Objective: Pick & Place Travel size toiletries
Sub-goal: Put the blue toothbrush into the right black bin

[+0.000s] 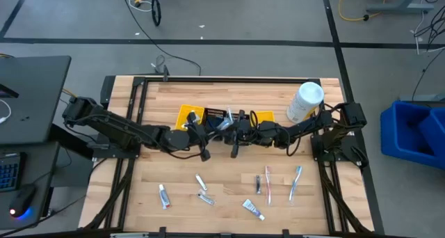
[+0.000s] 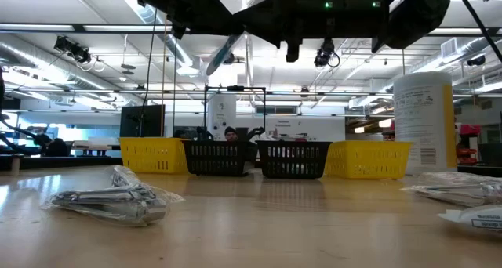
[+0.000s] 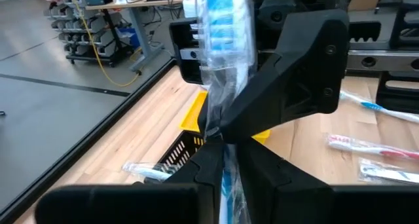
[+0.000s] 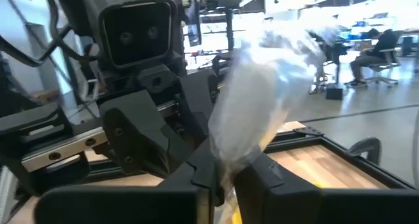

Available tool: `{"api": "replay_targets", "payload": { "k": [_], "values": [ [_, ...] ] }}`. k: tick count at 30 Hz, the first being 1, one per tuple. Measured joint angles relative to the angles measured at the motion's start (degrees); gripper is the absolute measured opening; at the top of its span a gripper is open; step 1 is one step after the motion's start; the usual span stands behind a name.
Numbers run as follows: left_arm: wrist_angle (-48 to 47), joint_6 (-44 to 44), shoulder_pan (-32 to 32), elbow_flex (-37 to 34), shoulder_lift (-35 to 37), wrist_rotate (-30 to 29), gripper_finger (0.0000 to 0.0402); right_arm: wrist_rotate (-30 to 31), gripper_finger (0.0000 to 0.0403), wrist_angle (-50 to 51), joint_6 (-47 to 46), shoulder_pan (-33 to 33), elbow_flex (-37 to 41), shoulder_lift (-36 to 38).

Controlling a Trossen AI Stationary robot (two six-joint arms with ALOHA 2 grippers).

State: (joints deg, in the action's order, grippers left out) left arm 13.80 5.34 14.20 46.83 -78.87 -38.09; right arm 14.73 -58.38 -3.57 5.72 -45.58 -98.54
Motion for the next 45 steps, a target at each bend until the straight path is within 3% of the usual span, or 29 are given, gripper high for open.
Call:
{"api": "replay_targets", "payload": {
  "k": [6, 22, 28, 33, 36, 41, 45],
  "values": [
    [0.1, 0.2, 0.0, 0.0, 0.0, 0.3, 0.0048, 2.7, 0.0029, 0.2, 0.0, 0.0, 0.0, 0.0],
    [-0.8, -0.2, 0.0, 0.0, -0.1, 0.3, 0.0117, 3.5, 0.0020, 6.0, -0.1, 0.4, 0.0, 1.4],
    [-1.2, -0.2, 0.0, 0.1, 0.0, 0.0, 0.0133, 9.4, 0.0020, 23.0, -0.1, 0.3, 0.1, 8.4],
    [-3.1, -0.2, 0.0, 0.1, 0.0, -0.4, 0.0137, 10.2, 0.0020, 41.6, -1.1, 0.1, 0.1, 16.2],
    [-8.2, 0.0, 0.0, 0.1, 1.1, -1.1, 0.0133, 10.3, 0.0020, 52.6, -6.2, -0.8, -1.2, 21.5],
    [-19.8, 6.2, -0.1, 0.1, 7.4, -1.2, 0.0120, 3.0, 0.0025, 71.4, -10.7, -4.0, -7.9, 24.4],
    [-27.8, 9.8, -0.3, 0.1, 14.5, -3.1, 0.0108, -1.7, 0.0026, 74.8, -12.1, -7.6, -11.1, 20.9]
  ]
}}
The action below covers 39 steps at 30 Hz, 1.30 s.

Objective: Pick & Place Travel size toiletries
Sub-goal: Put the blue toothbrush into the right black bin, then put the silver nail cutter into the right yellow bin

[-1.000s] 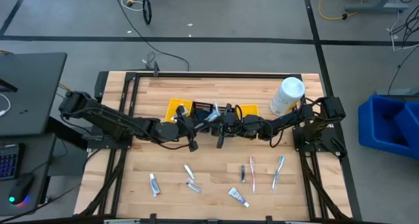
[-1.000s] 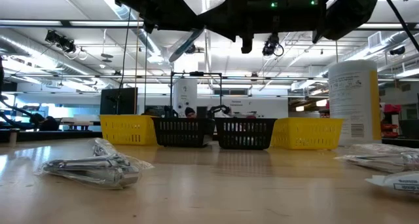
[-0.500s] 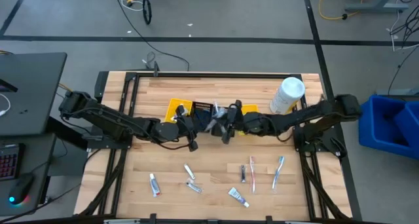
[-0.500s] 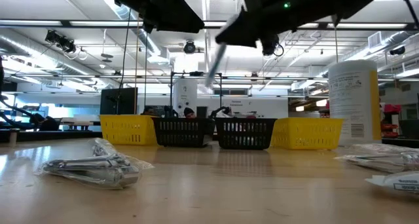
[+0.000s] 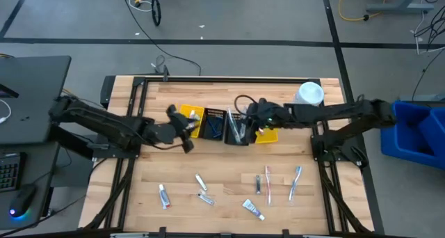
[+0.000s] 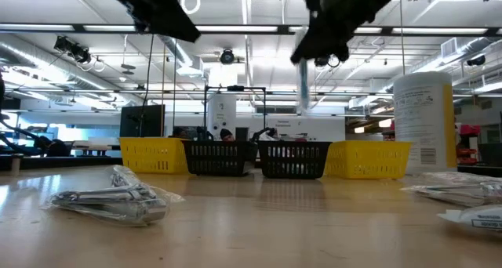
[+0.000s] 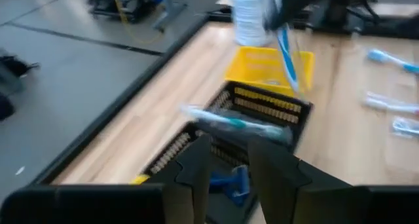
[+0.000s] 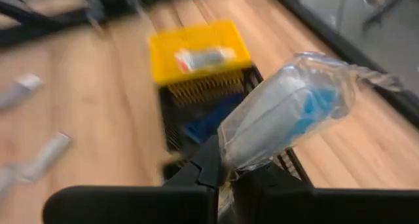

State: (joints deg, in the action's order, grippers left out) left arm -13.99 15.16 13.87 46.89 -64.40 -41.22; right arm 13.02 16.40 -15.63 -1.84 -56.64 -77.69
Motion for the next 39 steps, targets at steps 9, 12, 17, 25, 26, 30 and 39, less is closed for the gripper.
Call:
{"api": "replay_targets", "payload": {
  "k": [9, 12, 17, 25, 26, 30, 39],
  "values": [
    [-8.5, 2.2, 0.1, 0.0, 8.0, -0.7, 0.0092, -6.8, 0.0028, -3.7, 1.5, -4.1, 0.0, -10.0],
    [-9.6, 2.2, 0.0, 0.0, 8.3, -0.7, 0.0089, -8.7, 0.0028, -3.4, 1.5, -5.3, -0.2, -12.2],
    [-10.0, 2.1, 0.0, 0.0, 8.2, -0.4, 0.0087, -8.8, 0.0032, -4.4, 5.0, -6.3, -0.2, -15.1],
    [-11.2, 2.0, 0.0, 0.0, 8.2, -0.1, 0.0087, -8.7, 0.0095, -6.0, 10.1, -7.5, -0.2, -17.6],
    [-11.2, 2.0, 0.0, 0.0, 8.2, -0.1, 0.0087, -8.7, 0.0107, -6.0, 10.1, -7.6, -0.2, -17.6],
    [-11.2, 2.0, 0.0, 0.0, 8.2, -0.1, 0.0084, -5.4, 0.0156, -7.8, 9.3, -7.9, -0.2, -17.6],
    [-13.3, 2.0, 0.1, 0.0, 8.2, 0.4, 0.0082, -4.3, 0.0219, -10.3, 7.6, -6.1, -0.1, -16.0]
  ]
}}
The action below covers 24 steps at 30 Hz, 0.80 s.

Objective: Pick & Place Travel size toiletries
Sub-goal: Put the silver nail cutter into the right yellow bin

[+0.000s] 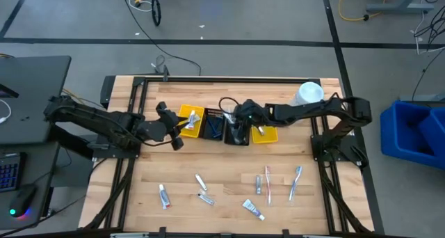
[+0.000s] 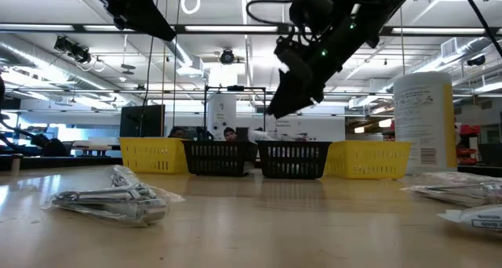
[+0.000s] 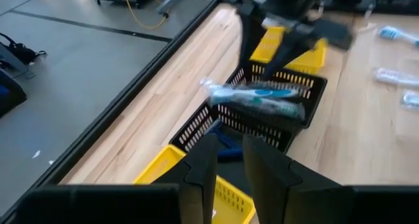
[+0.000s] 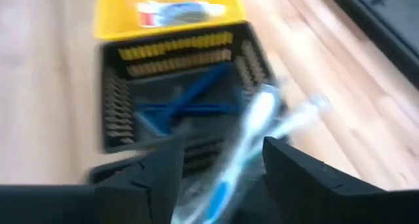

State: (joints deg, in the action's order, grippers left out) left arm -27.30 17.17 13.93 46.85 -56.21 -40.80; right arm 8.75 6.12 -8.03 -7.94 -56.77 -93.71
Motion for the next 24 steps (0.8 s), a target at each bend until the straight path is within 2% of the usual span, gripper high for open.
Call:
{"api": "replay_targets", "payload": {
  "k": [3, 9, 16, 24],
  "values": [
    [-1.3, 0.0, 0.0, 0.0, 0.0, 0.5, 0.0082, -0.5, 0.0224, -1.4, 0.5, 1.9, 0.0, 1.7],
    [-1.9, 0.0, 0.0, 0.0, -0.5, 7.4, 0.0082, -0.6, 0.0213, -1.6, -1.1, 7.4, 0.0, 4.5],
    [-1.9, 0.0, 0.0, 0.0, -2.3, 9.1, 0.0082, -10.7, 0.0201, 4.3, -2.5, 14.6, 0.0, 4.7],
    [-1.4, 0.1, 0.0, 0.0, -3.3, 9.3, 0.0082, -19.1, 0.0208, 13.8, 8.1, 24.1, 0.0, 4.7]
  ]
}}
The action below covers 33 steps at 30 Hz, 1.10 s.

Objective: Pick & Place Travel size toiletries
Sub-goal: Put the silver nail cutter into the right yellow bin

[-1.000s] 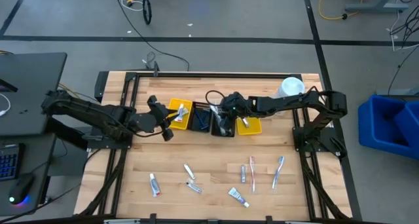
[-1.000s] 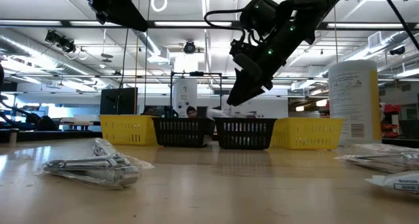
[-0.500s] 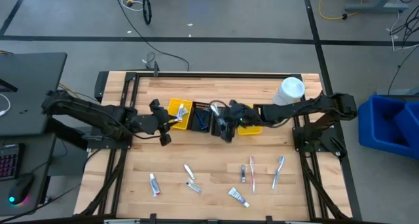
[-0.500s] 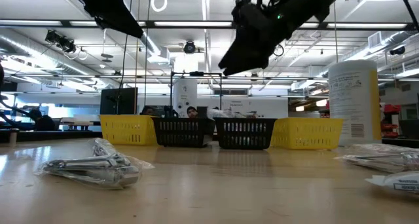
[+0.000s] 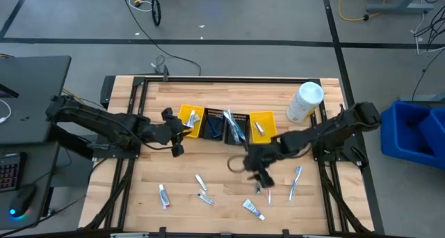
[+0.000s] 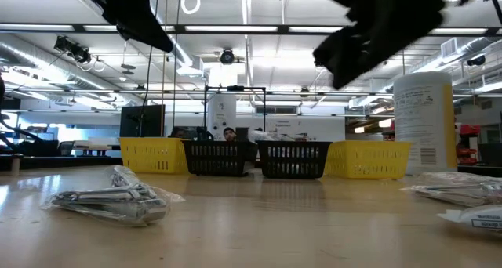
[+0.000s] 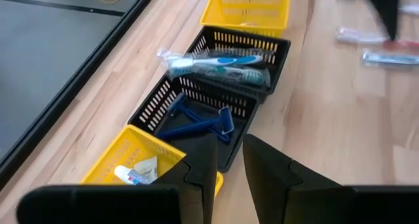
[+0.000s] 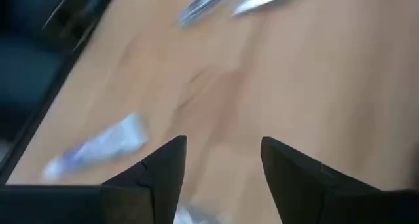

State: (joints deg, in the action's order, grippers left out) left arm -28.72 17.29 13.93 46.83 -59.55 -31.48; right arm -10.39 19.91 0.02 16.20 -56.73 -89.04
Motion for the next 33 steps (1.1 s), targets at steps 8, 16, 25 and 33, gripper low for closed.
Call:
{"api": "replay_targets", "payload": {
  "k": [8, 16, 25, 33],
  "values": [
    [-0.1, 3.3, 0.0, 0.0, -1.0, -0.3, 0.0082, -3.3, 0.0194, 3.3, 11.6, 7.2, 0.0, -4.0],
    [0.3, 3.5, 0.0, 0.0, -1.4, 0.2, 0.0082, -1.6, 0.0199, 3.7, 20.4, 8.0, 0.0, -9.7],
    [0.1, 3.5, 0.0, 0.0, -1.5, 0.4, 0.0082, -1.6, 0.0202, 4.3, 23.4, 8.1, 0.0, -12.6],
    [0.1, 1.8, 0.0, 0.0, -1.5, 4.2, 0.0082, -1.6, 0.0185, 4.2, 25.3, 8.1, 0.0, -13.1]
  ]
}}
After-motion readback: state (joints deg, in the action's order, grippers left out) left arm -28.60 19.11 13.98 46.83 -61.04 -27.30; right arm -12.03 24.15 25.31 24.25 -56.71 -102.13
